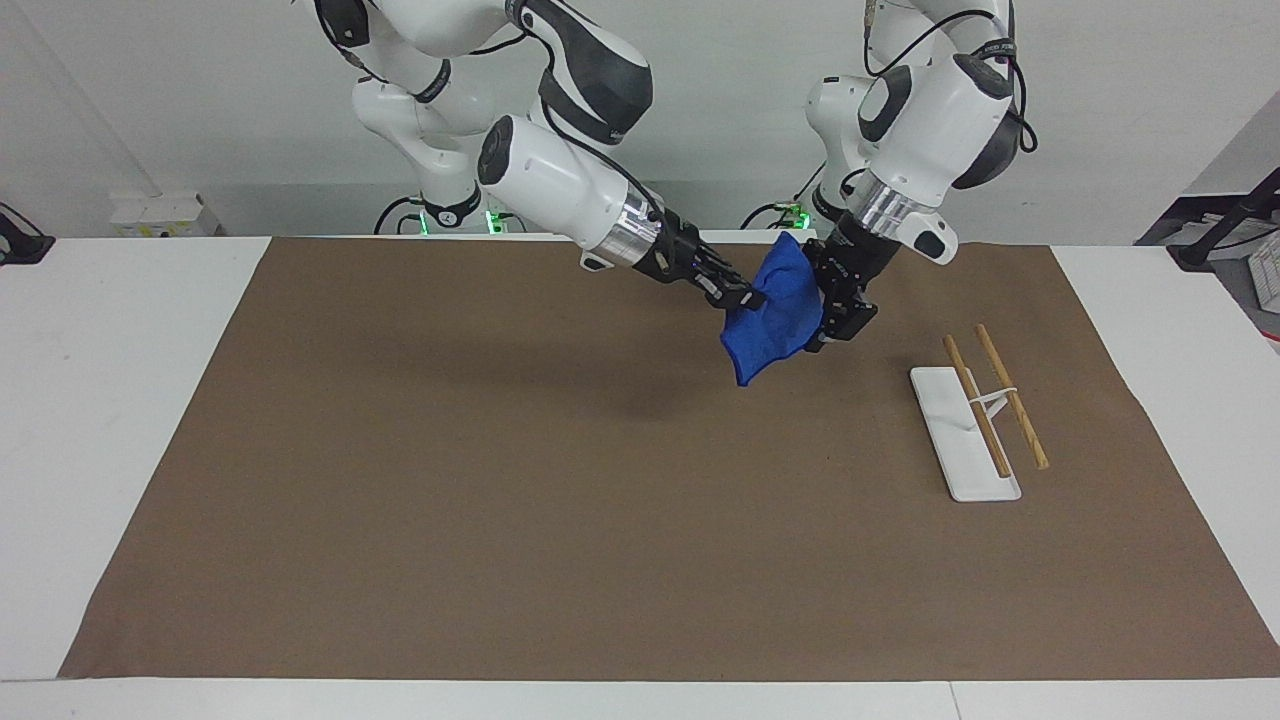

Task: Right arm passes towel to left arm to hang
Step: 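Carry the towel with the right gripper while the left gripper reaches it, then grasp the towel with the left gripper and open the right gripper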

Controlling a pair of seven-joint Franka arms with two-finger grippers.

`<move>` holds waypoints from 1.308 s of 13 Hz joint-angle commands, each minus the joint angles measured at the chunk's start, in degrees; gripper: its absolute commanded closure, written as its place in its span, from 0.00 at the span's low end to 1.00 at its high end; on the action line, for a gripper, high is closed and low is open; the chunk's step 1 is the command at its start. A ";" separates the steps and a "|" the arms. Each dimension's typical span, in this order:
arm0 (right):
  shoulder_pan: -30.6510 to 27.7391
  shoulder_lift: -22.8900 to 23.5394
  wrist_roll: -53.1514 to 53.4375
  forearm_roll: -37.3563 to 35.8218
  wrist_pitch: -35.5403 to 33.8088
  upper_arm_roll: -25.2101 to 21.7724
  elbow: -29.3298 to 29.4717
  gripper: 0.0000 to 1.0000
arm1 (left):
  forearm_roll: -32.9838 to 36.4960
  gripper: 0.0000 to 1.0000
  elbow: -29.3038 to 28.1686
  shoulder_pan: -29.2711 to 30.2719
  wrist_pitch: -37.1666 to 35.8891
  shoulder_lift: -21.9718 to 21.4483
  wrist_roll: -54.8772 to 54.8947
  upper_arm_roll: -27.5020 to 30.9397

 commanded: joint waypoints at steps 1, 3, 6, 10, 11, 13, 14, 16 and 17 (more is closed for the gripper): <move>-0.72 0.59 0.21 0.31 -0.55 0.90 0.71 1.00 | -0.76 0.68 -0.78 -0.62 1.08 -0.46 -0.36 0.69; -0.72 0.59 0.21 0.31 -0.64 0.99 0.71 1.00 | -0.76 0.88 -0.87 -0.62 0.64 -0.46 -0.36 0.69; -0.72 0.59 0.21 0.31 -0.64 0.90 0.71 1.00 | -0.76 0.98 -0.87 -0.62 0.64 -0.46 -0.36 0.77; -0.72 0.59 0.13 0.22 -0.73 0.90 0.71 1.00 | -0.76 0.98 -0.87 -0.62 0.81 -0.46 -0.45 0.77; -0.72 0.59 0.04 0.22 -0.90 0.90 0.71 1.00 | -0.76 0.98 -0.87 -0.62 0.81 -0.46 -0.45 0.77; -0.81 0.50 0.04 -0.74 -0.99 0.90 0.71 0.99 | -0.76 0.98 -0.87 -0.71 0.73 -0.46 -0.45 0.77; -0.81 0.50 0.04 -1.53 -1.52 0.90 0.71 0.83 | -0.76 0.98 -0.87 -0.71 0.64 -0.46 -0.45 0.77; -0.81 -0.02 -0.40 -4.59 -3.10 0.46 0.71 0.01 | -0.76 0.98 -0.87 -0.71 0.81 -0.46 -0.36 0.77; -0.81 -0.46 -0.57 -8.18 -3.28 0.38 0.71 0.01 | -0.76 0.98 -0.87 -0.53 0.81 -0.46 -0.02 0.77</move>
